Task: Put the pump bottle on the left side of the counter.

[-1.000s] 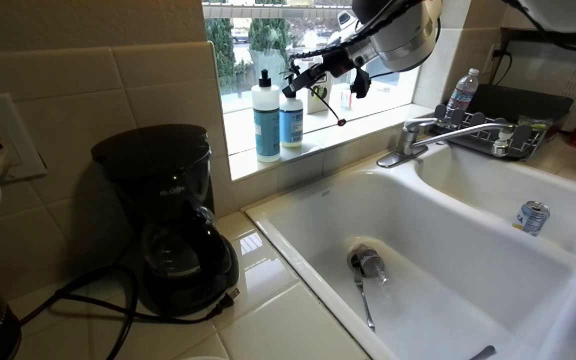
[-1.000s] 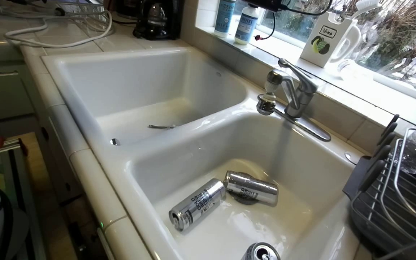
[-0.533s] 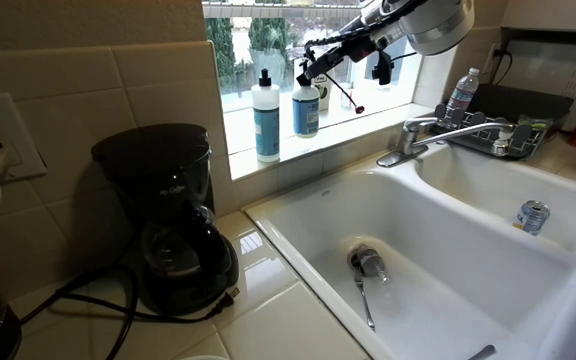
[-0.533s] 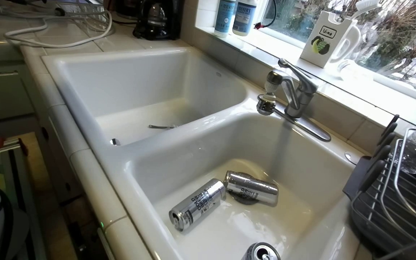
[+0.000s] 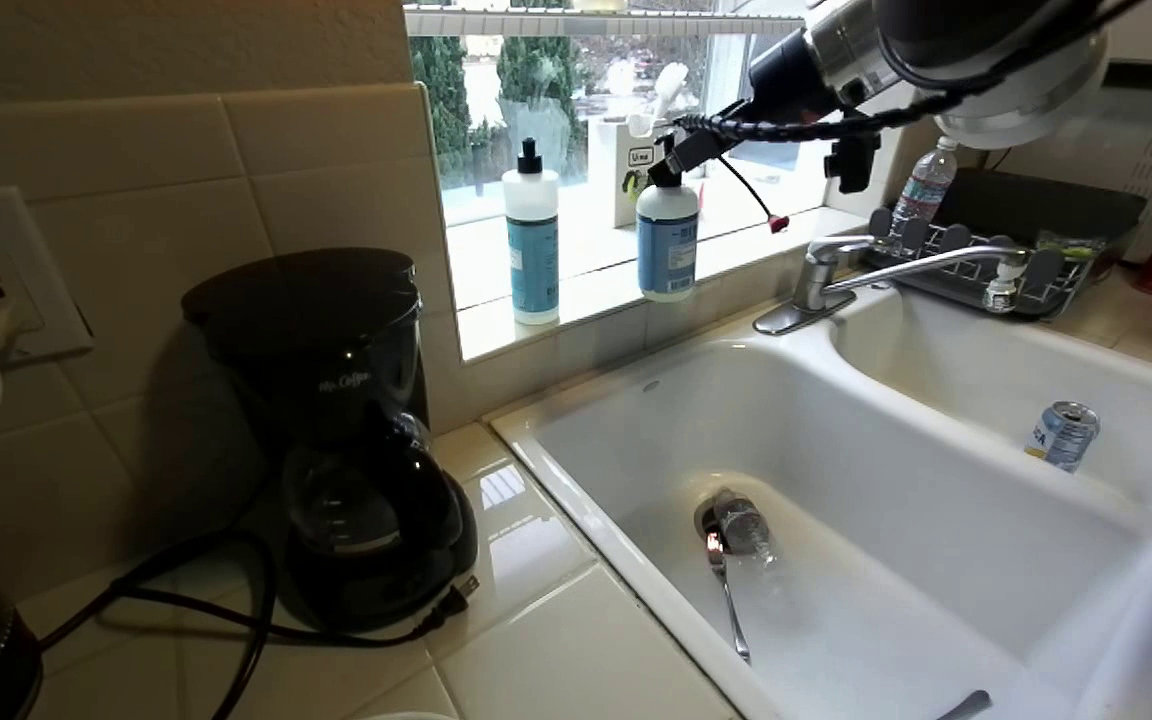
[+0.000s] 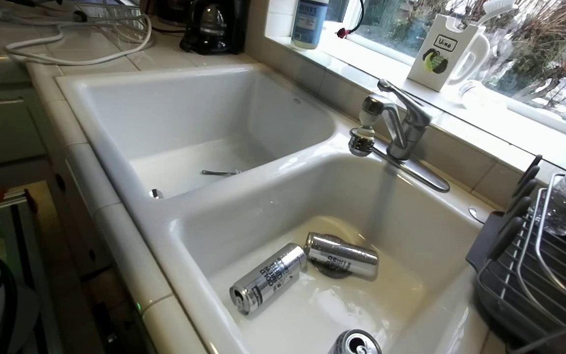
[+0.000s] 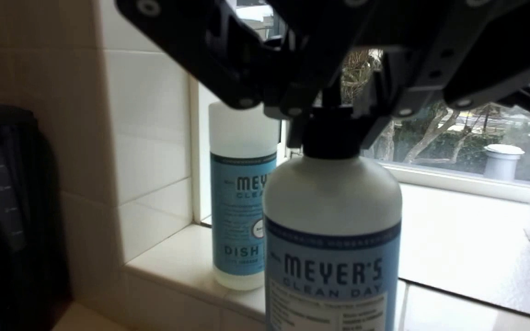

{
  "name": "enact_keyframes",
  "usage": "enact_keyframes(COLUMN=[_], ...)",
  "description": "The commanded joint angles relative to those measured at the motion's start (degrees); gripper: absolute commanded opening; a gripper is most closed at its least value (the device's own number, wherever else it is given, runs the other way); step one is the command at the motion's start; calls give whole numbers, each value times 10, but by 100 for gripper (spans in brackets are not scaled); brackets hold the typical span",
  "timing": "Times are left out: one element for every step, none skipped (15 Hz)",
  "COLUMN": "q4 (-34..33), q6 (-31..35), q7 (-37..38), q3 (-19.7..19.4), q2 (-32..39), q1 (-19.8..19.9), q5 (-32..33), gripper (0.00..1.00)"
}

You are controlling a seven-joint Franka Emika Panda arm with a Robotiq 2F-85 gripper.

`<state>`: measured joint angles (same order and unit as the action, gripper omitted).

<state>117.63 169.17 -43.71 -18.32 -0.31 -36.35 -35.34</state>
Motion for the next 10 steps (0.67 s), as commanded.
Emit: enact_keyframes(q4=[132,148,160,163,162,158,144,131,118,110], q6=[75,87,93,96,96,89,86,81,76,69], q7=[89,96,100,91,77,64,30,5,-24,-46], q3=[36,52,66,76,80,81,69,58,46,37], q2=[-89,-99,-106,-107,-109,-110,-106,-103,-99,-97], q1=[-20,-23,-27,-38,-53,-70,-106,-133,-160,-175], q5=[77,77,71,54,35,20,-13,-43,-77,-103], gripper=[8,8,8,8,8,8,8,8,8,8])
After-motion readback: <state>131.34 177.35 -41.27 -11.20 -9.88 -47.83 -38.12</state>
